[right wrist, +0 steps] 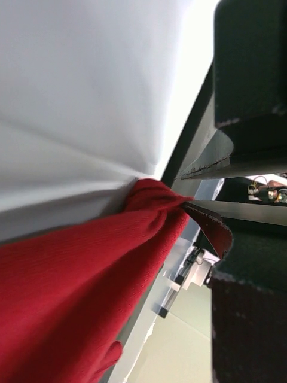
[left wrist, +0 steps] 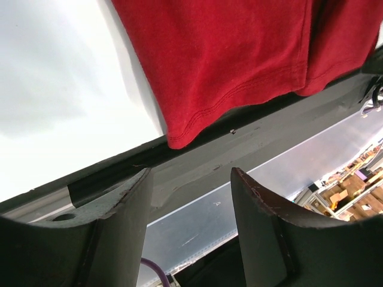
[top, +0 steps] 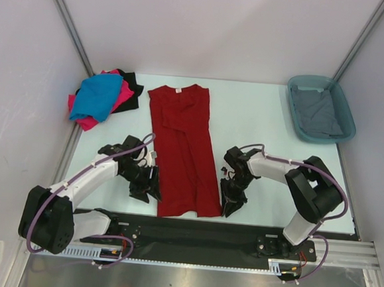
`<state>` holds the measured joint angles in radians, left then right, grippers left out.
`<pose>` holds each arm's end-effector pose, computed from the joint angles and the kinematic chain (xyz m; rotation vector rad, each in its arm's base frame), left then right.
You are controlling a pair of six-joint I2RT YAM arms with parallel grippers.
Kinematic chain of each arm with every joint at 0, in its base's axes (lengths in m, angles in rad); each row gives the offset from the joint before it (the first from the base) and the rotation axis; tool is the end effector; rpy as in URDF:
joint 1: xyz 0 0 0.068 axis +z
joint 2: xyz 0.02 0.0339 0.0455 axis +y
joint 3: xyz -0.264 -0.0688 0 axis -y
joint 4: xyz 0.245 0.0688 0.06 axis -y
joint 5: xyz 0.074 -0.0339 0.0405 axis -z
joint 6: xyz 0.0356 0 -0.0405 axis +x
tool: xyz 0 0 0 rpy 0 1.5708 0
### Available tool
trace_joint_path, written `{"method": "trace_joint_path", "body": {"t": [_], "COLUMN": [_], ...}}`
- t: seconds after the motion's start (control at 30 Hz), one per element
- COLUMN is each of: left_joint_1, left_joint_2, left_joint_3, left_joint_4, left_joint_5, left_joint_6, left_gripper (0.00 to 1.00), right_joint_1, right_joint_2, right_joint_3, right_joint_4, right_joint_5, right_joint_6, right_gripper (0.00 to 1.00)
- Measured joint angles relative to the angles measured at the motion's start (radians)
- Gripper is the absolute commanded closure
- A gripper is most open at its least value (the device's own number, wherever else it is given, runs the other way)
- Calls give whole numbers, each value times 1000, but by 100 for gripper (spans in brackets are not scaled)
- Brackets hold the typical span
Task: Fold and stack the t-shirts
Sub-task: Fold the tshirt
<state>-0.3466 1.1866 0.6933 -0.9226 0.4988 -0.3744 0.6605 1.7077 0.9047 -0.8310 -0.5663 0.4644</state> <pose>0.1649 -0.0777 0.1911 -0.0176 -3.0040 0.7980 0.1958 0.1763 0.1366 0.2414 -2.7093 -0.6236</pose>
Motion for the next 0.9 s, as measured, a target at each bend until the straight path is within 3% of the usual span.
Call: {"method": "trace_joint_path", "body": {"t": [0.27,0.5,0.7,0.9], "left_joint_1": [0,0,0,0], "left_joint_2": [0,5,30,30], "left_joint_3": [-9,-9,-1,2], "left_joint_4": [0,0,0,-1], "left_joint_5": [-8,-25,-28,-31], "left_joint_6": [2,3,10,10], "left_gripper": [39,39,38,38], "right_joint_1": [28,26,-16,-39], "right_joint_2": [-100,-105,0,85], "right_joint_3": [-89,10,153,172], "right_joint_4": [-19,-55,-41,-19], "right_joint_5": [8,119,171,177], "right_joint_6": [64,74,35,6], "right_gripper": [75,71,65,66]}}
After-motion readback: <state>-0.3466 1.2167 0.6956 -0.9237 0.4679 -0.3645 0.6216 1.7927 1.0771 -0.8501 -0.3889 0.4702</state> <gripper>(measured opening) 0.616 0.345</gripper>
